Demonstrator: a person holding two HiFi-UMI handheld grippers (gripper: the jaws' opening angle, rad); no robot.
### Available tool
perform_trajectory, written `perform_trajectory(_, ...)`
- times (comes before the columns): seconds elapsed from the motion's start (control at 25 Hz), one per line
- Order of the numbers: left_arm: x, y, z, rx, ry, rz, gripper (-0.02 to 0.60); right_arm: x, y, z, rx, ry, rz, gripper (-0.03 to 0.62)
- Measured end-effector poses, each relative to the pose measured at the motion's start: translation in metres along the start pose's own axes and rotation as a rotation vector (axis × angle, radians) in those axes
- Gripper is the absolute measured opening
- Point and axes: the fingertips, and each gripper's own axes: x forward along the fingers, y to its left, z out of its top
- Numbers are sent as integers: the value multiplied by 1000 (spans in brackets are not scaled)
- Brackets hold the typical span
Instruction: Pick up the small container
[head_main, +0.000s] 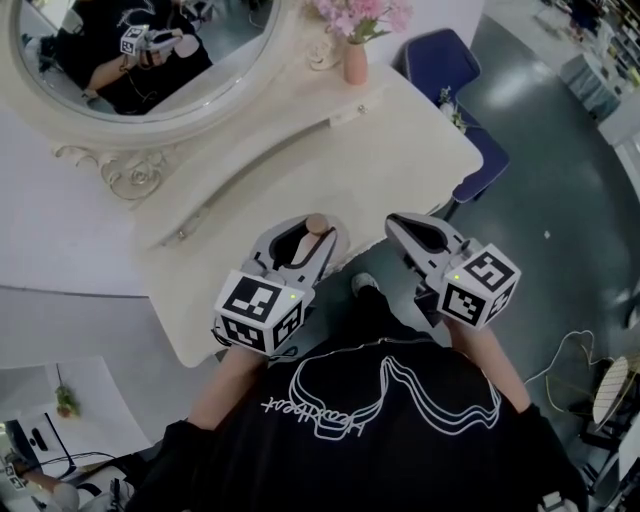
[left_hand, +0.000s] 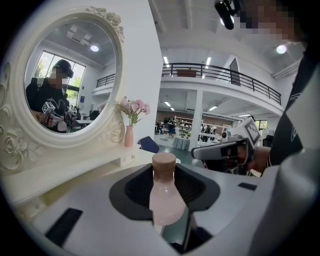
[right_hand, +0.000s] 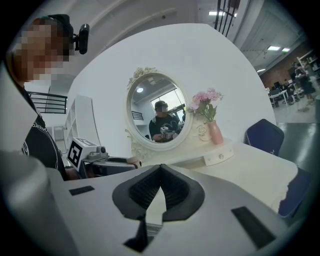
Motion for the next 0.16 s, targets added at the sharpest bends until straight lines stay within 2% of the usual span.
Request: perform_trajectory(0.16,3,-1,1,1,-2,-4,137,1,-3,1,-5,1,0,8)
